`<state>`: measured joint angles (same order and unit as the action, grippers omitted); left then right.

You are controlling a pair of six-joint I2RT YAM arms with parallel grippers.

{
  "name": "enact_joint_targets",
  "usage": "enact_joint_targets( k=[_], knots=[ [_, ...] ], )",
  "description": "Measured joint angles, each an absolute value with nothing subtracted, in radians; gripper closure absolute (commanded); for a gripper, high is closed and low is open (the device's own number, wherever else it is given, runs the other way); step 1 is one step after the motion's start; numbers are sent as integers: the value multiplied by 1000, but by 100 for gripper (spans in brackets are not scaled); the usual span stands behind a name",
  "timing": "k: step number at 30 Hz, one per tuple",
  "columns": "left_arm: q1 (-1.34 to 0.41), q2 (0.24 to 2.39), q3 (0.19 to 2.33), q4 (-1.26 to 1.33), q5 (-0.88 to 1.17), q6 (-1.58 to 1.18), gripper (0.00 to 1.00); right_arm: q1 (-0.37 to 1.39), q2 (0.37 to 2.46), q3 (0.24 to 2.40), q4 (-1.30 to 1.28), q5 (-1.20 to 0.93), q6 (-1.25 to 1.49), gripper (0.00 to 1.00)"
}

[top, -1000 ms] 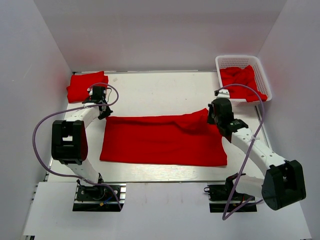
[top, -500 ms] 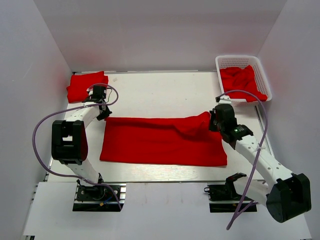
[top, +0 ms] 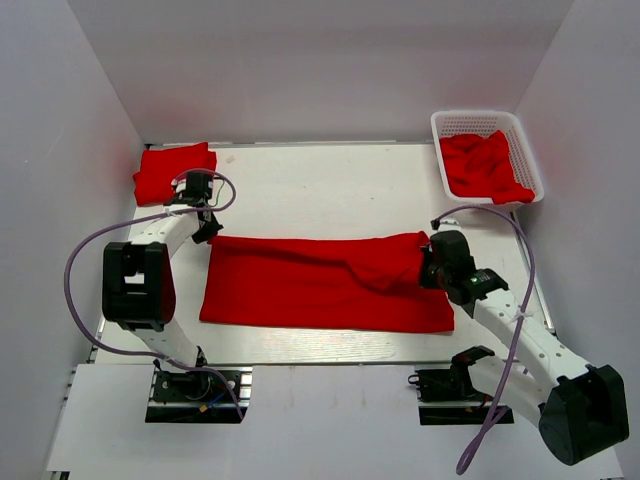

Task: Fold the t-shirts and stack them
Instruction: Fold the other side of the tshirt into a rectangle

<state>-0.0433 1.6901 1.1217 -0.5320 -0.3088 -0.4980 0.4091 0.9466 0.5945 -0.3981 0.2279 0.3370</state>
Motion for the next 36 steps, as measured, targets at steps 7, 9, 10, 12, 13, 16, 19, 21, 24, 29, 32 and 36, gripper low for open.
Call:
enact_joint_targets(
  k=[7, 9, 10, 12, 13, 16, 19, 21, 24, 29, 32, 36],
  knots=[
    [-43, 1689, 1092, -587, -339, -549, 98, 415, 953, 542, -394, 199, 366, 100],
    [-43, 1690, 1090, -616, -353, -569, 79, 418, 958, 524, -396, 199, 388, 100],
    [-43, 1691, 1090, -626, -356, -570, 73, 418, 963, 517, -402, 199, 398, 100],
    [-43, 1693, 1090, -645, -364, -584, 58, 418, 971, 500, -411, 201, 425, 98],
    [-43, 1694, 1090, -653, -366, -587, 54, 418, 974, 492, -416, 202, 439, 88],
    [-43, 1694, 1092, -674, -375, -597, 35, 418, 975, 482, -440, 205, 474, 10],
    [-40, 1694, 1112, -712, -380, -606, 13, 418, 970, 482, -465, 204, 477, 10],
    [-40, 1694, 1143, -738, -385, -615, 1, 418, 954, 487, -492, 202, 477, 10],
    [-41, 1693, 1203, -764, -387, -624, 1, 419, 934, 533, -529, 191, 468, 10],
    [-43, 1687, 1282, -786, -373, -608, 1, 422, 937, 640, -514, 115, 433, 10],
    [-42, 1680, 1292, -774, -318, -580, 1, 431, 972, 683, -458, 26, 392, 10],
    [-43, 1678, 1262, -718, -219, -539, 1, 447, 1080, 712, -382, -101, 337, 10]
  ],
)
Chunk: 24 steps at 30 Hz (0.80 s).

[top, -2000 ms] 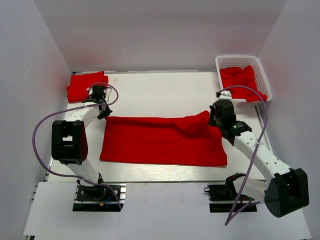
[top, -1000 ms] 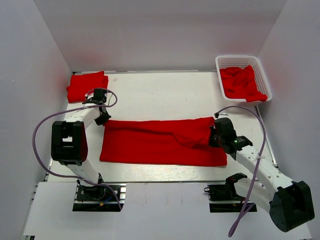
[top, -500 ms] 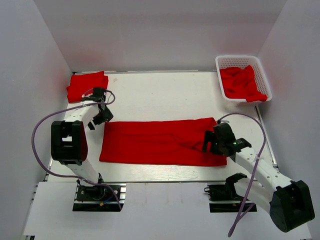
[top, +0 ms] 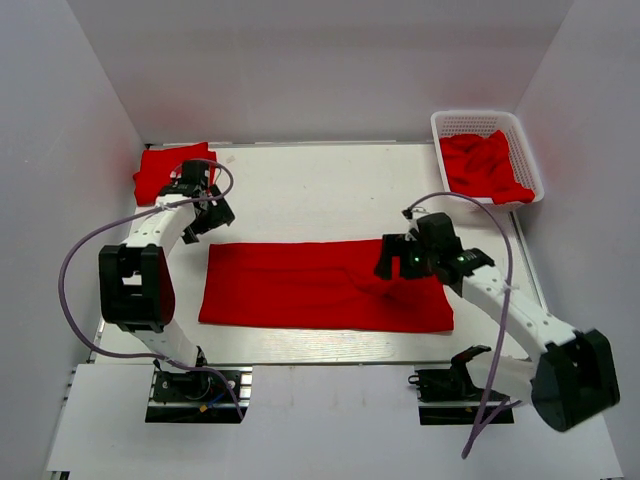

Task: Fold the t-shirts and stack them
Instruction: Fold the other side of the tshirt into a rectangle

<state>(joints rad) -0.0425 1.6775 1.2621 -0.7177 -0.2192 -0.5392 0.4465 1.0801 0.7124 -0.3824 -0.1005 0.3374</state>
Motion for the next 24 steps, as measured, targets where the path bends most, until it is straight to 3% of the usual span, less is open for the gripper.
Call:
enact_joint_targets(
  k=[8, 24],
  knots=[
    [-50, 1664, 1143, -654, -102, -504, 0, 480, 1279, 746, -312, -242, 291, 10],
    [-50, 1642, 1075, -609, -44, -497, 0, 561, 1169, 616, -424, -420, 290, 10]
  ],
)
